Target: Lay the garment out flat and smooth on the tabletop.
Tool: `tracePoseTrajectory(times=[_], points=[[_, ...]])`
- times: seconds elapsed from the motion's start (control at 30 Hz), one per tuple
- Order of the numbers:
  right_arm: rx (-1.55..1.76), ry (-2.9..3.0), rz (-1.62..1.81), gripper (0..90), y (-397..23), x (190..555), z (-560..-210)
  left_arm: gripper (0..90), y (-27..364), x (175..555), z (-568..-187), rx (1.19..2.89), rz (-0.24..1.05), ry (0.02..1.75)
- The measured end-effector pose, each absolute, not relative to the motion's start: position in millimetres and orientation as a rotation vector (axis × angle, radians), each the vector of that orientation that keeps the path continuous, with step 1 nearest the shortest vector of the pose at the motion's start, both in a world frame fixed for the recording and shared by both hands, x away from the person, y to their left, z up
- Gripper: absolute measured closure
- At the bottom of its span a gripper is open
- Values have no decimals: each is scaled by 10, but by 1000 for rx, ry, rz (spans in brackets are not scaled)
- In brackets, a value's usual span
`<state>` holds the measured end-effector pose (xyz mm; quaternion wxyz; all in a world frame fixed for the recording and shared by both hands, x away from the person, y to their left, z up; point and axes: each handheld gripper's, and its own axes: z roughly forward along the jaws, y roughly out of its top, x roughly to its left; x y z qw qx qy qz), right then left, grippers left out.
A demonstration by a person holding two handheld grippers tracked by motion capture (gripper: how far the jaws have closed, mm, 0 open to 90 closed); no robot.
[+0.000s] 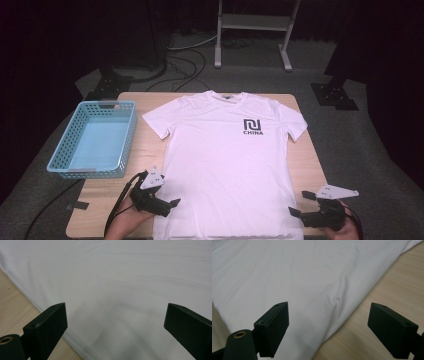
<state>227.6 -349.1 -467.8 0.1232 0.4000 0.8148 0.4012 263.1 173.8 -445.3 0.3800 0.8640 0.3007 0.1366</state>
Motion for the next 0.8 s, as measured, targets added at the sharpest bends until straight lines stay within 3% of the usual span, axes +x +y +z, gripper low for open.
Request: tracePoseTrajectory(times=[0.57,0.8], points=[[1227,2321,1199,160,-3739,1992,-4795,29,1968,2364,-4522,2167,354,834],[1255,2235,1257,153,-3854,1805,-4853,21,2086,2306,-4538,2071,380,879]])
